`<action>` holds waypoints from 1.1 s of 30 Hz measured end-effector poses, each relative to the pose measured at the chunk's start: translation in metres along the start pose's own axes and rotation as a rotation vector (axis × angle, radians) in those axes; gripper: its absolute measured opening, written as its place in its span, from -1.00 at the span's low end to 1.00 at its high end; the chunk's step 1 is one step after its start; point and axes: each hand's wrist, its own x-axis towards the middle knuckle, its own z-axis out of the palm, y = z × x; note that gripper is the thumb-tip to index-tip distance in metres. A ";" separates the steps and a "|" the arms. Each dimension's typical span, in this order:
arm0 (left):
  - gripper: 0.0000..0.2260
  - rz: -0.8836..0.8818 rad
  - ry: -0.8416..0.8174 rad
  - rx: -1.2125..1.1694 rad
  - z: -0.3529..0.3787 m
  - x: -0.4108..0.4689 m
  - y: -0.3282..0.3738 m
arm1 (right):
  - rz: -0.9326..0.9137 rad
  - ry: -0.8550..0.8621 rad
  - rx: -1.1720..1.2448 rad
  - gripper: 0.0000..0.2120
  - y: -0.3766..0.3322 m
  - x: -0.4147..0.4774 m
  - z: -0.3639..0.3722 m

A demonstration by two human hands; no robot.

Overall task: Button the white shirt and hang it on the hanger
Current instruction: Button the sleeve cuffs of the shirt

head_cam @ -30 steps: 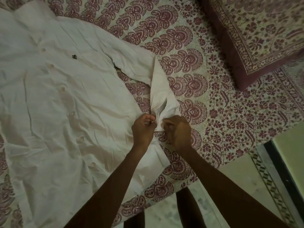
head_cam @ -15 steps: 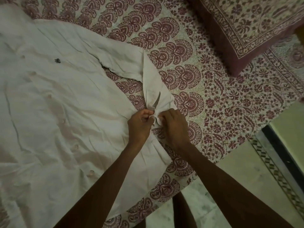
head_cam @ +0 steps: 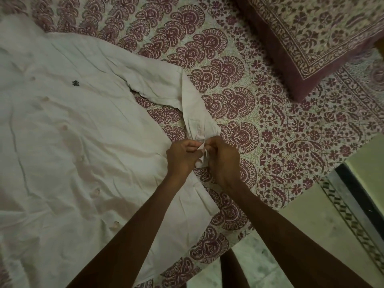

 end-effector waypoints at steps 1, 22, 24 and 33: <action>-0.83 -0.026 -0.001 -0.038 0.001 0.000 0.000 | 0.051 0.002 0.081 -0.92 0.000 0.000 0.000; -0.89 0.009 -0.117 -0.026 -0.008 0.003 0.000 | -0.110 -0.150 0.118 -0.65 0.006 0.003 -0.017; -0.88 0.038 -0.111 0.057 -0.007 0.003 0.002 | -0.183 -0.168 0.023 -0.65 0.006 0.004 -0.018; -0.82 0.175 -0.138 0.123 -0.007 0.003 -0.001 | -0.293 -0.199 -0.040 -0.66 0.011 0.013 -0.020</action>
